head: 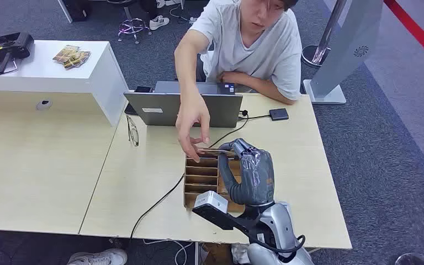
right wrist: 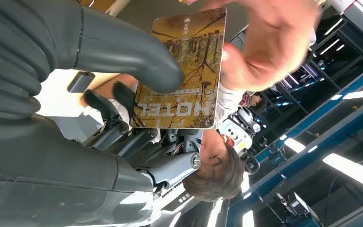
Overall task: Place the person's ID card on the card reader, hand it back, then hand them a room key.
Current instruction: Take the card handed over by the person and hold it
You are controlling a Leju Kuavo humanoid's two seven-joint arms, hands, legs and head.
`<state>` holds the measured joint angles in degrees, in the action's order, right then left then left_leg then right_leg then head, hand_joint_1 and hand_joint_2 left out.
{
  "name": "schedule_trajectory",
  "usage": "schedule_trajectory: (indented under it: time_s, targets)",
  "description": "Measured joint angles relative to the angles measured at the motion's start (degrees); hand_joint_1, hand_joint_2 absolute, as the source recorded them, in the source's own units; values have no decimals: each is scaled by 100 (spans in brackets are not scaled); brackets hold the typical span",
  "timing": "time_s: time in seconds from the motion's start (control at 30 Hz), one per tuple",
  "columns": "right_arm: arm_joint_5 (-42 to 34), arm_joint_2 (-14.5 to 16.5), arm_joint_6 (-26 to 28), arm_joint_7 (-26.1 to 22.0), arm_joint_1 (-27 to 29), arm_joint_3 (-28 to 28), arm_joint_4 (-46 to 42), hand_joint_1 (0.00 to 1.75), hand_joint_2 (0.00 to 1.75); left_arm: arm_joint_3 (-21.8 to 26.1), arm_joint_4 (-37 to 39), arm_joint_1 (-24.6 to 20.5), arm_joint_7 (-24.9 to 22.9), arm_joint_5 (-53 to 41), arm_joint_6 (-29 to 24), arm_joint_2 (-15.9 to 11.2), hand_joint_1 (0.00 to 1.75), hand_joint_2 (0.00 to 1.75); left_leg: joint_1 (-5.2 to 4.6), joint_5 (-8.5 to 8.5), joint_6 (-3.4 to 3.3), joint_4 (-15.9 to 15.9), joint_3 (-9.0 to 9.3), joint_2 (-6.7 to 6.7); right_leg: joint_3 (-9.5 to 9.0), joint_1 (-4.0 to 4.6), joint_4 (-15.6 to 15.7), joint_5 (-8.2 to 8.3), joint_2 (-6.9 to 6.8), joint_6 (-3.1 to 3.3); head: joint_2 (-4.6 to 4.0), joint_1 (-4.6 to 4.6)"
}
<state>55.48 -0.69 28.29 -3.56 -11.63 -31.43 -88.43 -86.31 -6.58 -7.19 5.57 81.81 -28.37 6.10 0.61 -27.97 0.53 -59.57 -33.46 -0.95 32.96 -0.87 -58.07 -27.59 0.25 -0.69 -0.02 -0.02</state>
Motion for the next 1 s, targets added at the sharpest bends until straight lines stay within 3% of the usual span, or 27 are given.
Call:
schedule_trajectory:
  time_s: [0.37,1.0]
  targets:
    - [-447,37,-141,-150,6,-5,-2,175,175,0,0,1,1,40,-9,0,0,0,0,0,0,0,0,0,0,0,0,0,0,0,0,-2]
    - [-2254,33,-791,-738,320,60,-133,175,175,0,0,4,17,206,-78,-4,0,0,0,0,0,0,0,1,2,0,0,0,1,0,0,-1]
